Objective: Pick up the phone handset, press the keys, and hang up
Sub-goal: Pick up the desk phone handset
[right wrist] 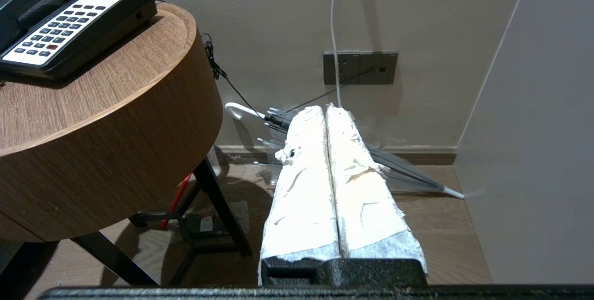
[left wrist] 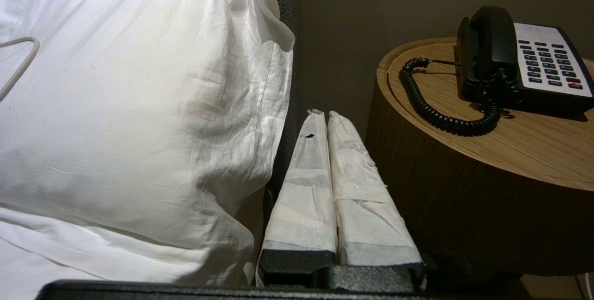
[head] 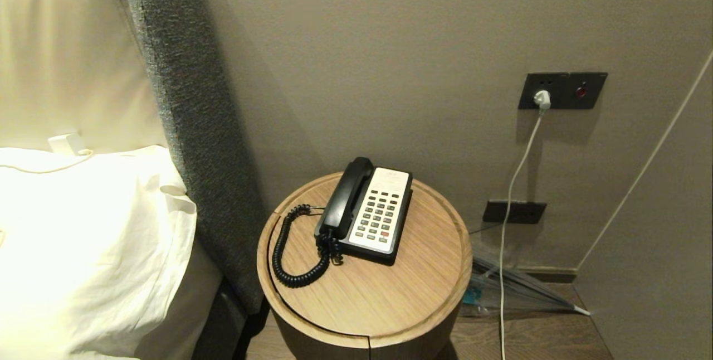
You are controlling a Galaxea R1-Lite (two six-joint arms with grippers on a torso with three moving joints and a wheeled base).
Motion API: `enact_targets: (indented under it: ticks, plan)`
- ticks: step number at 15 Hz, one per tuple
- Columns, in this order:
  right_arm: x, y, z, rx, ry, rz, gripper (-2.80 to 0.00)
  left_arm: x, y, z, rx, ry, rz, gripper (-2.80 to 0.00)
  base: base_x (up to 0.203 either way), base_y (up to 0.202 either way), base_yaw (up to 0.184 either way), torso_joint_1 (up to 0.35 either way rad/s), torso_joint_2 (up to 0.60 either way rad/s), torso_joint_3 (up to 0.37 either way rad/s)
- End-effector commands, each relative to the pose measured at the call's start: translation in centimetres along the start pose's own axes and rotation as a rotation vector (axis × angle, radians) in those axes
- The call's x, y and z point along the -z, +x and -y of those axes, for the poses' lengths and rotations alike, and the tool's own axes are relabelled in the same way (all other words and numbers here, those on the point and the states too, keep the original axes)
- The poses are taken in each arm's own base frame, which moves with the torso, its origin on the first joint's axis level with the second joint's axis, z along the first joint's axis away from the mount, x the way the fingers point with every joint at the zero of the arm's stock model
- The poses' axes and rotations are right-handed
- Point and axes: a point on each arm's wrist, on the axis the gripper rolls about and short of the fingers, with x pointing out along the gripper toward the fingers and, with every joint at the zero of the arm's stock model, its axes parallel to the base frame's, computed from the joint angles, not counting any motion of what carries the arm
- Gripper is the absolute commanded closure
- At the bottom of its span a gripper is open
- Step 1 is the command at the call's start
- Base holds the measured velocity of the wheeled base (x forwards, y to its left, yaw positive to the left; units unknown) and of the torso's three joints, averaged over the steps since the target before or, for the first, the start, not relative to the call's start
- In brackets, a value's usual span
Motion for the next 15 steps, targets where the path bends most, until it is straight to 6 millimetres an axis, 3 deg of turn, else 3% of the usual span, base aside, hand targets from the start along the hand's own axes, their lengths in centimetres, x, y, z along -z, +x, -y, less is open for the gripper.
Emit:
enact_targets:
  ticks: [1, 15]
  plan:
    - [-0.02, 0.0, 0.0, -0.001, 0.001, 0.0, 0.0, 1.12, 0.23, -0.01, -0.001, -0.001, -0.04, 0.0, 0.0, 0.0, 0.0, 0.0, 0.0, 0.0]
    - [-0.02, -0.01, 0.0, -0.001, 0.001, 0.0, 0.0, 1.1, 0.23, -0.01, -0.002, -0.007, -0.038, 0.0, 0.0, 0.0, 0.0, 0.0, 0.0, -0.027]
